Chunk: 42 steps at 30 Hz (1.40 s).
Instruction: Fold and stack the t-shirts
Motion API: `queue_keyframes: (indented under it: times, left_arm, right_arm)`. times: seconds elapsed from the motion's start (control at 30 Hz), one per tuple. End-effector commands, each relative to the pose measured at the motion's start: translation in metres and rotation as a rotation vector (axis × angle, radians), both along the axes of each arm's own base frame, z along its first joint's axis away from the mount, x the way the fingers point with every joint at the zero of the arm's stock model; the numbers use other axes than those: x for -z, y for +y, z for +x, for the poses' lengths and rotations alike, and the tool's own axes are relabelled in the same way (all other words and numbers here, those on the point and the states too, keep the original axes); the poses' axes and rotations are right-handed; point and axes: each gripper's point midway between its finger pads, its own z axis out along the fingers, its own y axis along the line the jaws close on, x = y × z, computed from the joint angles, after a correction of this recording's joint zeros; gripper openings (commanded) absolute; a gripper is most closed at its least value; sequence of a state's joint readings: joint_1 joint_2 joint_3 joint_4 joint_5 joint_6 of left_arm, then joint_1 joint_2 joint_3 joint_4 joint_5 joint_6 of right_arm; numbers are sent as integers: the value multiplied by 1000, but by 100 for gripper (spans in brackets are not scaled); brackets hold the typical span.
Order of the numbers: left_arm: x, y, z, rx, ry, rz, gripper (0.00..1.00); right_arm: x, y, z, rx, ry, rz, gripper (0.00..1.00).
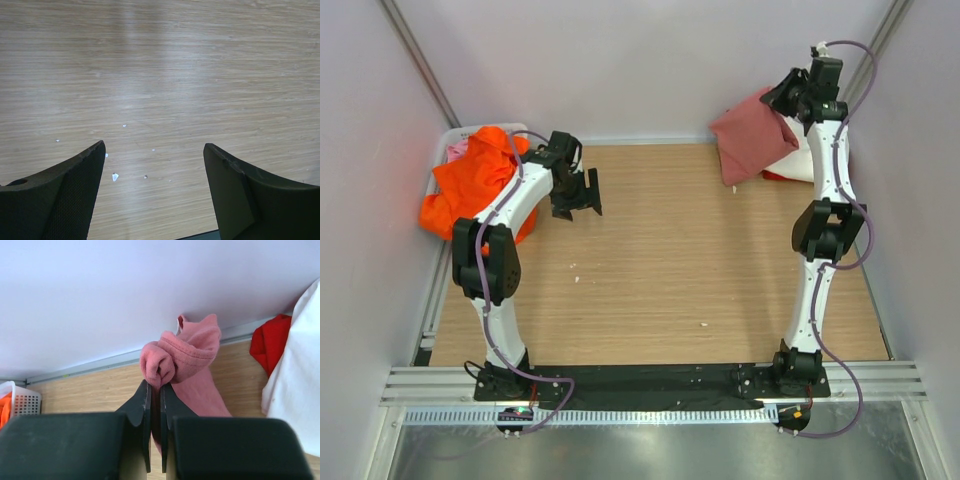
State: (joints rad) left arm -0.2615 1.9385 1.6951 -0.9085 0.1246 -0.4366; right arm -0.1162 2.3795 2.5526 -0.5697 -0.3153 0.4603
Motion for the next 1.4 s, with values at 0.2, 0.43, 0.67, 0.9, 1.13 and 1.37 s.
queue_keyframes:
  times: [0.2, 0.43, 0.67, 0.9, 1.13, 1.37]
  left_arm:
    - [-11, -3, 3, 13, -40, -21, 80]
    - [-7, -4, 2, 20, -35, -6, 80]
    - [-3, -6, 1, 28, -28, 9, 80]
    - [0, -9, 0, 37, -23, 19, 79]
    - [7, -13, -4, 51, -8, 37, 79]
    - [11, -24, -10, 87, 4, 55, 79]
  right_arm:
    - [-128, -44, -19, 71, -287, 6, 2]
    - [-128, -101, -20, 152, -304, 43, 1]
    - [-83, -158, -6, 198, -276, 105, 1]
    - [-18, -188, 4, 220, -194, 142, 1]
    - [60, -235, 10, 328, -93, 121, 10]
    - [53, -337, -24, 645, -109, 126, 20]
